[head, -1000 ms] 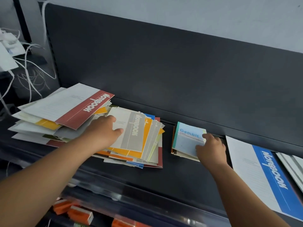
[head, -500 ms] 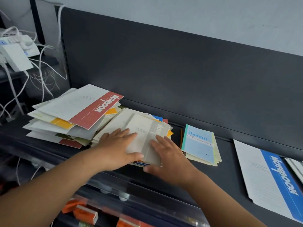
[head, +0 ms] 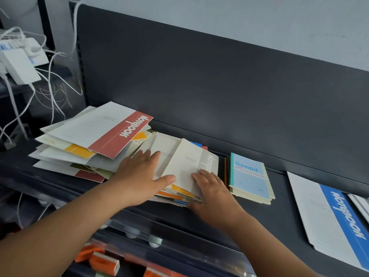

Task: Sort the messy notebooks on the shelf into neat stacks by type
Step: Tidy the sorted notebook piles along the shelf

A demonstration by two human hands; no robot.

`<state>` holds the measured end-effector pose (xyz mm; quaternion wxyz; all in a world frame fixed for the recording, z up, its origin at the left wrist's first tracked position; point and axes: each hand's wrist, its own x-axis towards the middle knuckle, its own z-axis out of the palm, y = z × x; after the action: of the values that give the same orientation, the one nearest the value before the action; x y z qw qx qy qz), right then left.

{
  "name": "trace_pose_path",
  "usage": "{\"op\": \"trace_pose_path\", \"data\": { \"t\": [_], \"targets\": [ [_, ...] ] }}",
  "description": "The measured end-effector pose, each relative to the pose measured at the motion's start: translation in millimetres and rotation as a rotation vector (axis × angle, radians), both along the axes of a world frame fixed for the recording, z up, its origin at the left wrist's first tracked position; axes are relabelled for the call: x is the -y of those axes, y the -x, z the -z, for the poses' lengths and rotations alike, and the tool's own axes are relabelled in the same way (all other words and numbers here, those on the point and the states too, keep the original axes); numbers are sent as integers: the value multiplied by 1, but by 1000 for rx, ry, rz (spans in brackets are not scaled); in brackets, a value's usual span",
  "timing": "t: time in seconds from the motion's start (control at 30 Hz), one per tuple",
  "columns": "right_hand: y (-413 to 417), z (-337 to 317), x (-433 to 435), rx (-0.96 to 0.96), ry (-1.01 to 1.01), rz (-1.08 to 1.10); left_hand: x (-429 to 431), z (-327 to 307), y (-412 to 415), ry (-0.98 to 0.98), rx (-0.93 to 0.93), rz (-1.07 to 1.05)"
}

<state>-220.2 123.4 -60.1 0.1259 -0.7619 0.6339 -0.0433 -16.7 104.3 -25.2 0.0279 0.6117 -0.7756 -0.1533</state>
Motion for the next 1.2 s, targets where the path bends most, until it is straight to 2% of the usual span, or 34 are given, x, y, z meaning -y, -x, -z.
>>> {"op": "trace_pose_path", "data": {
  "t": [0.07,0.2,0.3,0.37,0.43,0.57,0.7,0.8,0.97,1.03,1.13,1.2],
  "targets": [
    [-3,2,1,-19,18,-11,0,0,1,-37,43,9],
    [-5,3,2,-27,32,-25,-1,-6,0,-96,-201,4],
    [-7,3,3,-31,32,-29,5,-1,-2,-22,1,-15],
    [-9,3,4,-31,29,-38,6,2,0,-46,43,10],
    [-10,4,4,-27,37,-48,6,2,-1,-71,-49,17],
    [-10,4,4,-6,50,-46,5,-4,-8,-170,-447,-92],
    [-12,5,3,-14,69,-74,14,4,-11,-41,-511,-223],
    [-14,6,0,-17,106,-146,26,9,-13,-43,-706,-382],
    [-17,3,-3,48,100,-219,27,2,-15,-313,-1041,-615],
    [-19,3,-2,41,89,-244,22,1,-11,-395,-1076,-596],
    [-23,1,-5,29,36,-290,17,4,-7,-408,-1058,-579],
    [-24,-1,-8,99,-1,-215,17,6,-7,-393,-1068,-582]
  ]
}}
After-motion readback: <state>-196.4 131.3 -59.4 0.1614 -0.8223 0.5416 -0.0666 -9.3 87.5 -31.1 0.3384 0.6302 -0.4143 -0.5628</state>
